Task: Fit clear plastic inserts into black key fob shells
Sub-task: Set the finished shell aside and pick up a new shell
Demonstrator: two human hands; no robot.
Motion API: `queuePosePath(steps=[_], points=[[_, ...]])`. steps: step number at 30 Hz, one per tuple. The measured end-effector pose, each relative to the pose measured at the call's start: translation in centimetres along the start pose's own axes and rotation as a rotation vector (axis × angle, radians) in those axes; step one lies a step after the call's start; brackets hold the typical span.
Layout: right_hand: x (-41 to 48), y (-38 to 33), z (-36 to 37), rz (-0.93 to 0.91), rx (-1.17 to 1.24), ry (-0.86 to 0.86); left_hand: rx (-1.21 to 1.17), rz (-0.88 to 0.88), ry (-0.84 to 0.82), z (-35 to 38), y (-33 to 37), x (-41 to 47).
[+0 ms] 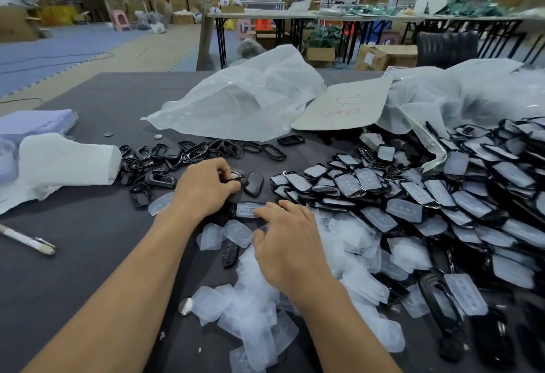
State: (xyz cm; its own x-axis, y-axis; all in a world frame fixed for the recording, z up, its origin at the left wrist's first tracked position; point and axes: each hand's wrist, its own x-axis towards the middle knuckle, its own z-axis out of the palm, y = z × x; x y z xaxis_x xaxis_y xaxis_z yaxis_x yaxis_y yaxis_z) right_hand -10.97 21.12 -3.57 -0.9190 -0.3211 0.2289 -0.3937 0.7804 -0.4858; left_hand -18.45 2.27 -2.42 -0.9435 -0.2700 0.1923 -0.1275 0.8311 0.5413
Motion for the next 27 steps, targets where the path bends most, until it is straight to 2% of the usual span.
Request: queuePosePath(steps=[6,9,11,14,16,19,22,27], points=[[-0.1,-0.2,-0.4,0.013,0.055,0.005,-0.234,-0.134,0.117,-1.7,0.0,-1.2],[0.1,-0.6,-1.6,0.059,0.202,0.027,-0.317,-0.160,0.196,-2.2,0.5,-2.2],[0.4,-0.6,-3.2,0.125,0.318,0.081,-0.392,-0.144,0.285,-2.4,1.3,-3.4],[2.0,0.7,-7.4,0.173,0.339,0.209,-0.629,-0.134,0.441,-2.4,3.2,-5.9],[4.3,2.9,-10.7,0.228,0.258,0.239,-0.811,-0.163,0.392,-1.8,4.2,-7.2],[9.3,8.1,-15.0,0.372,0.043,0.198,-1.005,-0.210,0.152,-0.7,5.4,-9.1],[12.5,13.1,-16.5,0.458,-0.252,0.090,-0.970,-0.226,0.067,0.2,5.0,-10.7],[13.4,19.1,-16.7,0.477,-0.629,-0.204,-0.920,-0.222,0.063,0.8,3.9,-11.2]])
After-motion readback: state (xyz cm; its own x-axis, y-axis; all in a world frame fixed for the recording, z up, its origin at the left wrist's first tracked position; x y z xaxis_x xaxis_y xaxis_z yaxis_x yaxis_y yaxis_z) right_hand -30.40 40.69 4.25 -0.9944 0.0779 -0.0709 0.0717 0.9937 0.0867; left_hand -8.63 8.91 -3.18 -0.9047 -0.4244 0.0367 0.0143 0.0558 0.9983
